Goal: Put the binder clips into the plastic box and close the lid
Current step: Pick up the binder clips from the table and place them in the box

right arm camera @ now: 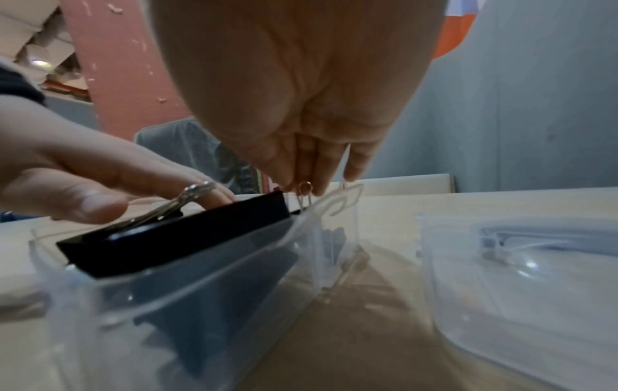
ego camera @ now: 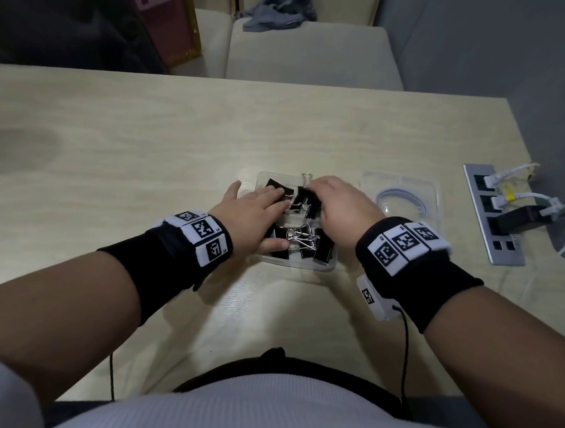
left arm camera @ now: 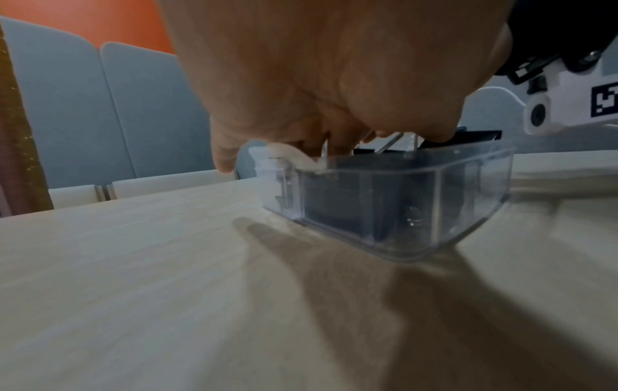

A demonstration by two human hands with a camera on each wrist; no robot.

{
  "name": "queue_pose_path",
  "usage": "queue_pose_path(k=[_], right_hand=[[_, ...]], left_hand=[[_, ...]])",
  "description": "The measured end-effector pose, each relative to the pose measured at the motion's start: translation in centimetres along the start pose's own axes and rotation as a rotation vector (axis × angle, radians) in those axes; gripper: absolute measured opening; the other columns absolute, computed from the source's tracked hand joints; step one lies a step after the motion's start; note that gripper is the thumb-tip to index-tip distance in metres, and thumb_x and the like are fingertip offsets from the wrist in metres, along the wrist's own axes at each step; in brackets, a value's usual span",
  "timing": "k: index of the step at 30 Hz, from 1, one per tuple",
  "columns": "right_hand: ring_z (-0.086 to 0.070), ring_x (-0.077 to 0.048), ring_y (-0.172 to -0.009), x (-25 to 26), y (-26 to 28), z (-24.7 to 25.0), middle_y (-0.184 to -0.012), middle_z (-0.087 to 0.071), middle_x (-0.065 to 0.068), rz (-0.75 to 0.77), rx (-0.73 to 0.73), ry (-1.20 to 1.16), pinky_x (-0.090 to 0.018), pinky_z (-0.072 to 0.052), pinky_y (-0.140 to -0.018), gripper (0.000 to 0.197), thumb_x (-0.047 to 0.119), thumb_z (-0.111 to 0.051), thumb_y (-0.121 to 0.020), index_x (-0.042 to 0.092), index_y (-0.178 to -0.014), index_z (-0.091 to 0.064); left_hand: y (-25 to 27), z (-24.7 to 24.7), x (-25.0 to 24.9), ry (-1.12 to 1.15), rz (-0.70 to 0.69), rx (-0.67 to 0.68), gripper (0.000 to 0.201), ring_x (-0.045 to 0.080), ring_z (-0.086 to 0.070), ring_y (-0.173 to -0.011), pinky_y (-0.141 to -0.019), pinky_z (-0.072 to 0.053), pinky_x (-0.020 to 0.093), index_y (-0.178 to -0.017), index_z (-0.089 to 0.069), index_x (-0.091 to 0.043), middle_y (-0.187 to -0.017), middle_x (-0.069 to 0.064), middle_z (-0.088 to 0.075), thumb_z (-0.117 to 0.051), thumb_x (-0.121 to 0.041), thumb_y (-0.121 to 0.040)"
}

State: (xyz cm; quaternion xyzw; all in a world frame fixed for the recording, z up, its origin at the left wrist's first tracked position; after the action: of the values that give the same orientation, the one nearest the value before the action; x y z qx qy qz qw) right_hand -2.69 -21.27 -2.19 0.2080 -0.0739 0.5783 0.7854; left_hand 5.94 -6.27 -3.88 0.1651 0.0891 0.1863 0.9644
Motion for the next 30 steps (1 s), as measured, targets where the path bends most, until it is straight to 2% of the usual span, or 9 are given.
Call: queue_pose_path(k=[3,7,10,12,15,19,22,25,30], right_hand=[[-0.049,-0.025,-0.126,0.9,0.1,-0.5,-0.143,-0.048,-0.004,0.096,0.072,-0.078,-0.036,-0.040,-0.106,0.058,0.000,-0.046,-0.083,0.020,-0.137,-0.048],[-0.050,-0.026,-0.120,0.2,-0.2,0.3,-0.135,-0.046,-0.009,0.005,-0.132,-0.181,-0.035,-0.041,-0.103,0.050,-0.002,-0.045,-0.085,0.016,-0.131,-0.051],[-0.053,-0.028,-0.111,-0.1,-0.4,0.5,-0.123,-0.051,-0.010,-0.020,-0.132,-0.085,-0.039,-0.044,-0.096,0.034,0.005,-0.047,-0.087,0.016,-0.117,-0.058],[-0.054,-0.029,-0.108,0.3,-0.5,0.4,-0.115,-0.056,-0.007,-0.016,-0.021,0.007,-0.040,-0.044,-0.093,0.027,0.009,-0.048,-0.087,0.019,-0.108,-0.062],[-0.055,-0.027,-0.114,0.9,-0.2,-0.3,-0.122,-0.059,-0.003,0.007,0.140,0.160,-0.041,-0.041,-0.097,0.037,0.014,-0.046,-0.088,0.027,-0.119,-0.061],[-0.053,-0.026,-0.119,0.3,0.6,0.3,-0.129,-0.059,-0.003,0.012,0.068,0.012,-0.042,-0.041,-0.101,0.042,0.011,-0.042,-0.090,0.025,-0.125,-0.059],[-0.054,-0.022,-0.112,-1.3,1.7,1.8,-0.120,-0.058,-0.003,-0.100,-0.127,-0.153,-0.040,-0.043,-0.100,0.033,0.012,-0.041,-0.094,0.022,-0.116,-0.063],[-0.051,-0.024,-0.116,-3.6,2.9,2.7,-0.124,-0.054,-0.004,-0.295,-0.225,-0.135,-0.041,-0.042,-0.102,0.027,0.018,-0.046,-0.093,0.020,-0.115,-0.061],[-0.042,-0.038,-0.122,-7.3,4.5,1.7,-0.138,-0.040,-0.013,-0.677,-0.071,0.007,-0.047,-0.039,-0.100,0.051,0.043,-0.052,-0.086,0.019,-0.131,-0.050]], left_hand=[[0.2,0.0,-0.1,0.007,-0.006,-0.020,0.082,0.020,-0.018,-0.145,-0.114,-0.010,0.058,-0.148,-0.021,-0.021,-0.159,0.003,-0.018,-0.036,-0.069,-0.084],[0.5,0.5,0.3,0.014,0.013,-0.079,0.078,0.023,-0.026,-0.142,-0.114,-0.013,0.058,-0.146,-0.027,-0.020,-0.154,0.004,-0.026,-0.040,-0.066,-0.084],[0.6,1.1,0.9,0.032,0.023,-0.230,0.069,0.030,-0.046,-0.124,-0.109,-0.026,0.056,-0.131,-0.046,-0.018,-0.132,0.008,-0.048,-0.039,-0.066,-0.082],[0.5,1.2,1.0,0.028,0.003,-0.300,0.067,0.030,-0.051,-0.116,-0.104,-0.033,0.056,-0.125,-0.050,-0.019,-0.124,0.007,-0.054,-0.035,-0.066,-0.080],[0.3,0.9,0.7,-0.026,-0.033,-0.227,0.071,0.024,-0.044,-0.129,-0.106,-0.026,0.060,-0.132,-0.048,-0.023,-0.138,-0.001,-0.050,-0.028,-0.067,-0.080],[0.3,1.2,0.7,-0.006,-0.040,-0.302,0.062,0.028,-0.048,-0.122,-0.106,-0.027,0.060,-0.123,-0.051,-0.018,-0.131,0.005,-0.053,-0.037,-0.062,-0.082],[0.3,1.8,0.9,0.039,-0.045,-0.418,0.064,0.030,-0.044,-0.128,-0.105,-0.030,0.059,-0.132,-0.041,-0.021,-0.143,0.009,-0.043,-0.043,-0.059,-0.081],[-0.2,1.6,0.5,-0.051,-0.069,-0.289,0.076,0.021,-0.020,-0.145,-0.111,-0.017,0.061,-0.148,-0.018,-0.028,-0.159,-0.002,-0.019,-0.034,-0.063,-0.083],[-1.3,2.2,0.2,-0.020,-0.026,-0.218,0.076,0.017,-0.011,-0.147,-0.114,-0.009,0.061,-0.150,-0.014,-0.027,-0.160,-0.004,-0.013,-0.034,-0.064,-0.086]])
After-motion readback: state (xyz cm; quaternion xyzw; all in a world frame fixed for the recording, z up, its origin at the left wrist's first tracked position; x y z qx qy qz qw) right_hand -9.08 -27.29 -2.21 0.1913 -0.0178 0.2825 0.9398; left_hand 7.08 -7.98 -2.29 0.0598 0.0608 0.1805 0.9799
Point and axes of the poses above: each hand's wrist, its own y-axis away from the middle knuckle, its own z-axis out of the back of the hand, x = y × z, the point moved 3 cm from there along -y, towards the middle knuckle
